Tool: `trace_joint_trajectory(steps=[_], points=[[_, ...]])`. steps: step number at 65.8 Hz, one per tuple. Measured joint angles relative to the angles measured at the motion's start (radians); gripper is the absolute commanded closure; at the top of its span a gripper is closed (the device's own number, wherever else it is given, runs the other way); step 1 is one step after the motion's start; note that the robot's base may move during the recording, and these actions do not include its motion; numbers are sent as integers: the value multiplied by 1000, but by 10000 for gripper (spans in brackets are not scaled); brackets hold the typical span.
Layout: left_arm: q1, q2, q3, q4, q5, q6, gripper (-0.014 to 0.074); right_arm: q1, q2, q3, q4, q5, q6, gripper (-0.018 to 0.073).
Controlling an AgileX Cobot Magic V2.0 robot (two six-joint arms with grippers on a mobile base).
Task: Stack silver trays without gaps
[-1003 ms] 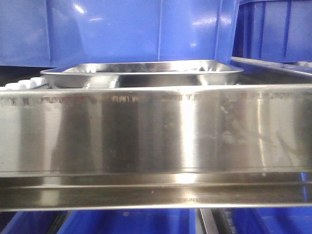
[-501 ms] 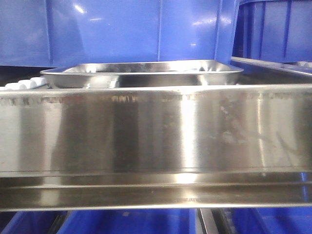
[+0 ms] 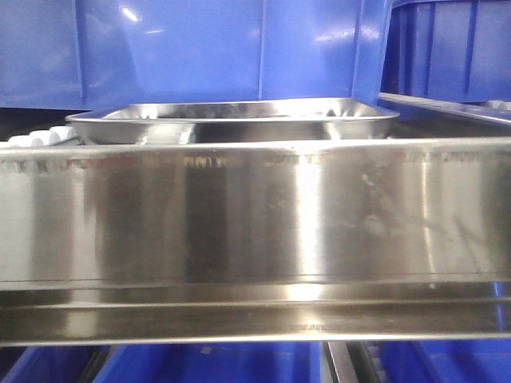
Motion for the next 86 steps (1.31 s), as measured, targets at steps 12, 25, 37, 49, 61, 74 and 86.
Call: trace_joint_trajectory(steps=[12, 25, 37, 49, 61, 74, 86], points=[[0, -1, -100, -2, 26, 0, 596, 0, -2, -89, 0, -87, 104, 637], [0, 64, -353, -2, 310, 0, 596, 0, 25, -354, 0, 110, 120, 637], [0, 256, -531, -2, 486, 0, 596, 0, 200, -547, 0, 361, 122, 637], [0, 498, -650, -2, 627, 0, 596, 0, 434, -711, 2, 644, 124, 637], [0, 704, -693, -56, 664, 0, 596, 0, 663, -852, 2, 925, 124, 637], [0, 841, -694, -150, 626, 0, 596, 0, 827, -894, 2, 980, 124, 637], [0, 924, -696, -195, 566, 0, 596, 0, 926, -898, 5, 895, 124, 637]])
